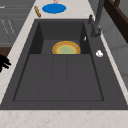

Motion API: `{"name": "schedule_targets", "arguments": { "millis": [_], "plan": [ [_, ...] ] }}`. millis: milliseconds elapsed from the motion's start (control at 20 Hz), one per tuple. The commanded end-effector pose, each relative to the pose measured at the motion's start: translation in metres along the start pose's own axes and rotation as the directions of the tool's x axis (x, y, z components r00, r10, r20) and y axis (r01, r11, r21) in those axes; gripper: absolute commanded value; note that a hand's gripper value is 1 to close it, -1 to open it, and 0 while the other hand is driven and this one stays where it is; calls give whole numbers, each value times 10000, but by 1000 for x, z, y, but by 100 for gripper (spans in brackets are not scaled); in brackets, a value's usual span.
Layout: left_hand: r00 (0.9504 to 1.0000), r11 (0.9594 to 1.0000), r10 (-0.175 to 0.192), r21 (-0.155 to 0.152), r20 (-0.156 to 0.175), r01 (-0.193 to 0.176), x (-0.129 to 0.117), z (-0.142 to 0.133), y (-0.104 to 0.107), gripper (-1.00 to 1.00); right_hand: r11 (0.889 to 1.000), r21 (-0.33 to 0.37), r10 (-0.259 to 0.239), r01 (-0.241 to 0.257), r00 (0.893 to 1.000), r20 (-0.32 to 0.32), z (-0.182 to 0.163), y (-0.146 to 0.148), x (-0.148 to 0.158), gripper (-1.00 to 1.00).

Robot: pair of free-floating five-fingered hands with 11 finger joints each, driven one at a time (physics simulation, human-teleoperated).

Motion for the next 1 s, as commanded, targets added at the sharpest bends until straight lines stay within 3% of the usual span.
{"name": "schedule_targets", "arguments": {
  "millis": [0,650,800,950],
  "plan": [
    [10000,10000,73,-17,33,-73,17,28,7,100,10000,0,0,0,10000,0,0,0,0,0],
    [10000,10000,97,-20,5,-97,62,129,18,100,10000,0,0,0,10000,0,0,0,0,0],
    [10000,10000,29,-18,-8,-29,67,154,12,100,10000,0,0,0,10000,0,0,0,0,0],
    [9997,9997,-223,-42,-75,222,73,174,-11,100,10000,0,0,0,10000,0,0,0,0,0]
  ]
}}
